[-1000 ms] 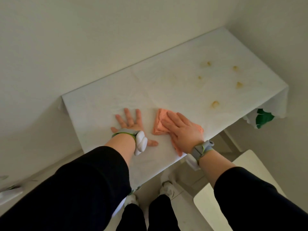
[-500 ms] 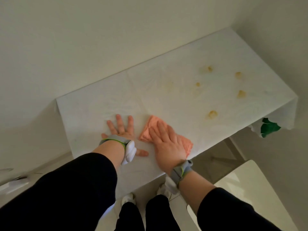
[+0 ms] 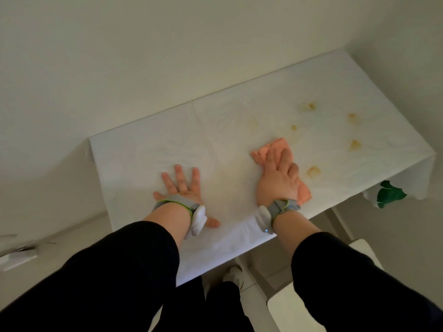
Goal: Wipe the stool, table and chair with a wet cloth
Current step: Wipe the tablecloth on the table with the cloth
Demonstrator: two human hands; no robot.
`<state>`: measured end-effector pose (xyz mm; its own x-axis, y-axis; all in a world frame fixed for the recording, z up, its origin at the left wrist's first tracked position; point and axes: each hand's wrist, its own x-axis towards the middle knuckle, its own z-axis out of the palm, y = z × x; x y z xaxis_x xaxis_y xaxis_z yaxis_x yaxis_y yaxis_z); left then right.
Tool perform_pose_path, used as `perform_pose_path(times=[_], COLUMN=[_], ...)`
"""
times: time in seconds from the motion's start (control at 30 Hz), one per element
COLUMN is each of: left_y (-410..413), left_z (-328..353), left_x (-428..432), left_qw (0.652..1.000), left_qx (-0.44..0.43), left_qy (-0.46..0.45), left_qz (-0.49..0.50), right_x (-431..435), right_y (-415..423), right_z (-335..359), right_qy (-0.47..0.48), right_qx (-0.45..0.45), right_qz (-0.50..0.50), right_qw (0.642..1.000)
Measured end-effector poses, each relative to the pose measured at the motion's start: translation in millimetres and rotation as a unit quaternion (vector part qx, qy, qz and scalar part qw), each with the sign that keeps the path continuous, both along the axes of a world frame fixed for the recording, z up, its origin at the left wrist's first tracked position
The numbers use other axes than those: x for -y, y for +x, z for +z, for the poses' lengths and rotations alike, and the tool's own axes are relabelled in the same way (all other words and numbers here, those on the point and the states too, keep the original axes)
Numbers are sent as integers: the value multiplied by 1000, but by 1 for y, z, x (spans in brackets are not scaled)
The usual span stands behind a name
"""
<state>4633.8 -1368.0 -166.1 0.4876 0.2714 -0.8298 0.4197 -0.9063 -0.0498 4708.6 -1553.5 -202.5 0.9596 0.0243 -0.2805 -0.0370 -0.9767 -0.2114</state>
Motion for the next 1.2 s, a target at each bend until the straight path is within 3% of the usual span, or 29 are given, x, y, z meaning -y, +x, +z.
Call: perform_pose_path(times=[0.13, 0.27, 0.3, 0.43, 0.5, 0.73, 1.2], left_y=[-1, 1, 1, 0, 0, -2, 120], left_z=[-1, -3, -4, -7, -9, -14, -10], left_x=[-1, 0, -1, -2, -4, -9, 31], left_qw=[1000, 1000, 1000, 1000, 1000, 999, 990], left_qx=[8, 12, 14, 16, 19, 35, 107], left_qy=[-5, -2, -1, -11, -18, -37, -46], left_qz=[-4, 2, 0, -1, -2, -4, -80], right_x=[-29, 0, 11, 24, 12, 16, 32], right_y=[-37, -33, -25, -12, -15, -3, 1], right_z=[-1, -7, -8, -4, -4, 6, -1], right_qy=[39, 10, 2, 0, 5, 4, 32], right_qx=[-73, -29, -21, -12, -13, -125, -83], right_qz=[136, 272, 252, 4, -29, -9, 63], right_qw=[987, 962, 967, 1000, 999, 992, 994])
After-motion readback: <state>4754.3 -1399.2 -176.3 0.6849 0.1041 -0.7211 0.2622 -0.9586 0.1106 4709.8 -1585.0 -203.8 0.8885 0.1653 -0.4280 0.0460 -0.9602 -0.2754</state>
